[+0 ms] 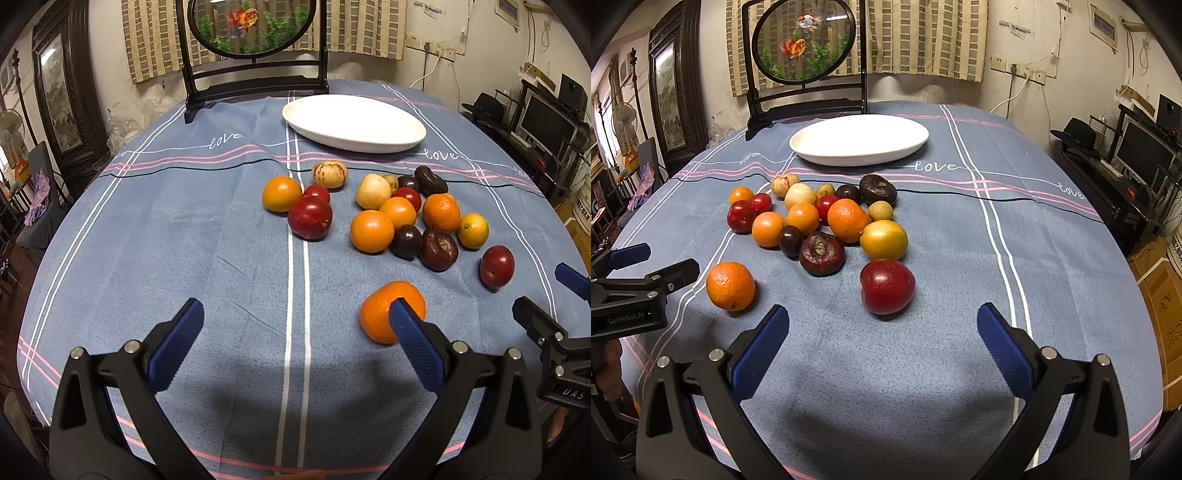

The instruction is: Organize fruits

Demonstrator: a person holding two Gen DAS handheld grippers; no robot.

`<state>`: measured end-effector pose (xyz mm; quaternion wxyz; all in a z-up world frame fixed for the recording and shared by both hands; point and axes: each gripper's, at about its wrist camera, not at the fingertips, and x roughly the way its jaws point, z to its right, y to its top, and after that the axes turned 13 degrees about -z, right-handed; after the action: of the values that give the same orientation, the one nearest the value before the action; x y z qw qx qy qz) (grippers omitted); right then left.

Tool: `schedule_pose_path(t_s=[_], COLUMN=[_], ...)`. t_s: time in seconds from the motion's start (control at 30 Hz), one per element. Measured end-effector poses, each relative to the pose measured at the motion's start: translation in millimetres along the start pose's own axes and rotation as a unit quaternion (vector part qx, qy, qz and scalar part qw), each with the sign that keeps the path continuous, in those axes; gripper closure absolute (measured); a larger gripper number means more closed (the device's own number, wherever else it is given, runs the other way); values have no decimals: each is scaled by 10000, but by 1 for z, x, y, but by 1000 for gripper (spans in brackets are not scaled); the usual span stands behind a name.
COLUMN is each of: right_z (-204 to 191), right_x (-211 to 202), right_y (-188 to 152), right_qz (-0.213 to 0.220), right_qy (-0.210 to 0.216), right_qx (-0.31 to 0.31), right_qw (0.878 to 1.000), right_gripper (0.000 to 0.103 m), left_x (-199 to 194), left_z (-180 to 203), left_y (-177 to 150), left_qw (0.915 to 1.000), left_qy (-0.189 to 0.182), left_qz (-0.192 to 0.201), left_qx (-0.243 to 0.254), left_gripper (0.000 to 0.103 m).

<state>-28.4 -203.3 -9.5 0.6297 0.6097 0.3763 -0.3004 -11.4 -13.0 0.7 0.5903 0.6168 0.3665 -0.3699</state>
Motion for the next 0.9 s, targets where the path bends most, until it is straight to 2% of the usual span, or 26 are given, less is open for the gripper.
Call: schedule_pose_path(t_s=[0.2, 0.37, 0.47, 0.57, 0.67, 0.7, 0.77, 0.8, 0.83, 0.9], right_z=[10, 18, 21, 26, 31, 33, 37, 39, 40, 41], right_x=[6, 14, 14, 13, 13, 13, 13, 14, 15, 17], right_y=[-6, -8, -8, -7, -7, -7, -6, -4, -3, 1], right_qz=[-70, -199, -184, -158, -156, -162, -186, -204, -227, -290], right_qy=[60, 184, 221, 244, 262, 253, 202, 179, 174, 181], right_qx=[67, 125, 105, 122, 115, 113, 107, 106, 102, 57], right_qw=[9999, 9996, 9995, 9995, 9995, 9995, 9996, 9996, 9995, 9994], right_gripper=[1, 1, 1, 1, 1, 1, 1, 1, 1, 1], left_x=[11, 12, 9, 8, 19, 24, 33, 39, 40, 38], left_z=[-5, -8, 0, 13, 29, 36, 44, 49, 51, 56], left_y=[-7, -5, -3, -1, 2, 3, 4, 5, 4, 2], left_qw=[9995, 9995, 9992, 9973, 9954, 9945, 9924, 9896, 9893, 9891], left_qy=[-270, -263, -348, -615, -678, -704, -744, -898, -913, -823], left_qz=[-94, -153, -158, -151, -305, -348, -494, -617, -589, -466], left_qx=[113, -3, 139, 365, 605, 699, 850, 935, 970, 1130], left_gripper=[2, 2, 2, 2, 2, 8, 32, 52, 56, 58])
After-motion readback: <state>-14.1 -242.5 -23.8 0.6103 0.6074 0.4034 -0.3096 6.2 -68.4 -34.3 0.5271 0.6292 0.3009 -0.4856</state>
